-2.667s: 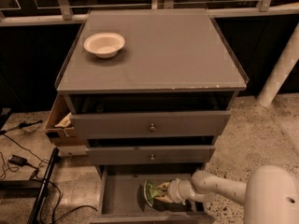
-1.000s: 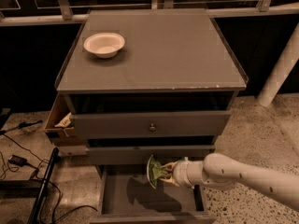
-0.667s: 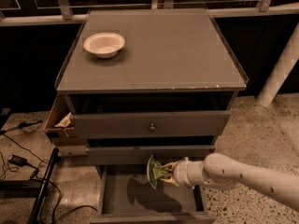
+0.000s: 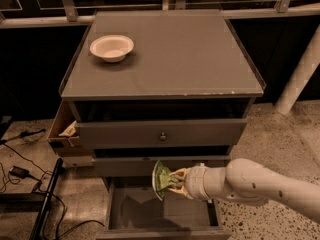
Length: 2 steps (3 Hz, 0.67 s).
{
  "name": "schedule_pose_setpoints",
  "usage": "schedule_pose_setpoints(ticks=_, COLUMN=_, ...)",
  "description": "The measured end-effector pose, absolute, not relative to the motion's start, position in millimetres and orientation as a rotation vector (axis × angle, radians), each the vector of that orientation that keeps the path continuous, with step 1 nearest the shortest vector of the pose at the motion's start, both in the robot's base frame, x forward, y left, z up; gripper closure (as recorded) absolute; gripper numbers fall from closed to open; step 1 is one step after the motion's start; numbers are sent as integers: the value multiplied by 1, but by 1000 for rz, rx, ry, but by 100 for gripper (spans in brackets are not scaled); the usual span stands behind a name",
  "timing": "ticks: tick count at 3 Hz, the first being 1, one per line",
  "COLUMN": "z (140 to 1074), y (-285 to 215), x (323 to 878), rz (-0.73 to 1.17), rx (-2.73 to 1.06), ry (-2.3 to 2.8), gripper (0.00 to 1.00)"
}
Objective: Pick green jalapeno chip bag from bottom drawer and place on counter
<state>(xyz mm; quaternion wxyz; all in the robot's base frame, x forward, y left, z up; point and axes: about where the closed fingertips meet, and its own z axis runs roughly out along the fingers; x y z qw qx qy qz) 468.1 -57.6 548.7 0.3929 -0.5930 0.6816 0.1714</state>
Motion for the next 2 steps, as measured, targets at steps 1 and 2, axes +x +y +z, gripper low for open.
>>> schedule_pose_setpoints(ticks=1, z=640, y=-43, x=456, rz=391, rx=-1494, ry=1689, gripper=100)
schedule_pose_setpoints(ticks=2, z=669, y=-43, x=458, rz=306, rx=-1533, ry=1658, gripper=100)
